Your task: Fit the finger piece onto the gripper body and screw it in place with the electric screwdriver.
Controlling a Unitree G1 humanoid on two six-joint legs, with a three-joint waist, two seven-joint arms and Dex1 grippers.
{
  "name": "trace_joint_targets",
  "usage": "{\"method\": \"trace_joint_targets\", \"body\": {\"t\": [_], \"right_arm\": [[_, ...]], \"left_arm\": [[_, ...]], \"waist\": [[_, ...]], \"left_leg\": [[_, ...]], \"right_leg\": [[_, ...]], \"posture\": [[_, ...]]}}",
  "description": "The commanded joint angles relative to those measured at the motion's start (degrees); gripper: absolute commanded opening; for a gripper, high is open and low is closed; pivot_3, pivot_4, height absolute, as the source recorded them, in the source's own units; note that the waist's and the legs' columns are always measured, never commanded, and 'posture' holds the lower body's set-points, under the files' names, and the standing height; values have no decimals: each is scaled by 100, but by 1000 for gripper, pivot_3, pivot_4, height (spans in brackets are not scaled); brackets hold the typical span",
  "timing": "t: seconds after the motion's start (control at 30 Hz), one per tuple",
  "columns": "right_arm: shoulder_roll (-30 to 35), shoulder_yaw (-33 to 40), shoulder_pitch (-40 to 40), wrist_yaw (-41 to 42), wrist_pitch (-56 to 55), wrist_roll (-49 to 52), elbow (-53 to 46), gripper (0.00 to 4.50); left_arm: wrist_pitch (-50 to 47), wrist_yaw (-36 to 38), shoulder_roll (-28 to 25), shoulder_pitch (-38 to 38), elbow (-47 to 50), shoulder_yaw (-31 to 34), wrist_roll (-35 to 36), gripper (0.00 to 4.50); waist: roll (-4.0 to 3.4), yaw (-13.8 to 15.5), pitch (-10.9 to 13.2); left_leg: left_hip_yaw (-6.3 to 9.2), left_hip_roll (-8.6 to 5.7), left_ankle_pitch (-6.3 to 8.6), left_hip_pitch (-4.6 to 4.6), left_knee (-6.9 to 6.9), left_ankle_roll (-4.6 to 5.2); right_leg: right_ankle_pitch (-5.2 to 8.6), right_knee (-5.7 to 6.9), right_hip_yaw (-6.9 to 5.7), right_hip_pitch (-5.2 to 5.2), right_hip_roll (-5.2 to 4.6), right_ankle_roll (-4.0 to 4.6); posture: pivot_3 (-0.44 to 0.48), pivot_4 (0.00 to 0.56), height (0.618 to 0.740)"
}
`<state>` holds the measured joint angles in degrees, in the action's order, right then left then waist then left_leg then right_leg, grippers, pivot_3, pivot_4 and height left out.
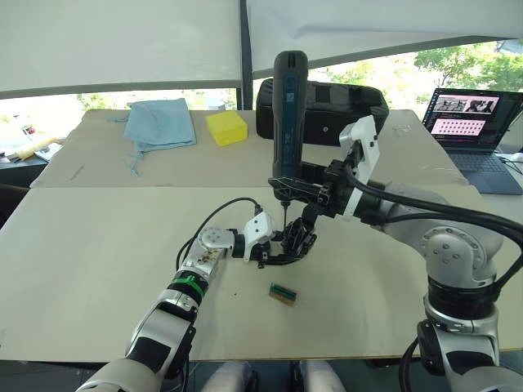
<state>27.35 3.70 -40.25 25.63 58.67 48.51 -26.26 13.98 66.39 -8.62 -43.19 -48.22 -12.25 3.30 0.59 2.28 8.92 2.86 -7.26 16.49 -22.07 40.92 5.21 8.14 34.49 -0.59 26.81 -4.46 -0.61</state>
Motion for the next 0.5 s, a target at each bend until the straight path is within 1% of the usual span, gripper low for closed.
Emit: {"method": "trace_joint_targets", "body": {"t": [0.03, 0.5], "right_arm": [[27, 150, -157, -51, -177, 37, -262, 1918], [84, 17, -226, 58, -299, -183, -118, 1918]], "left_arm": [[52, -34, 49, -125, -18, 8, -27, 2279], [36, -66, 58, -110, 3, 19, -21, 2279]], "waist": [[0, 0, 0], [0, 0, 0]], "left_leg": [[0, 0, 0, 0, 0, 0], [0, 0, 0, 0, 0, 0]], "right_leg": [[0, 0, 0, 0, 0, 0], [0, 0, 0, 0, 0, 0]], "posture": [[0, 150, 740], [0, 150, 740]]}}
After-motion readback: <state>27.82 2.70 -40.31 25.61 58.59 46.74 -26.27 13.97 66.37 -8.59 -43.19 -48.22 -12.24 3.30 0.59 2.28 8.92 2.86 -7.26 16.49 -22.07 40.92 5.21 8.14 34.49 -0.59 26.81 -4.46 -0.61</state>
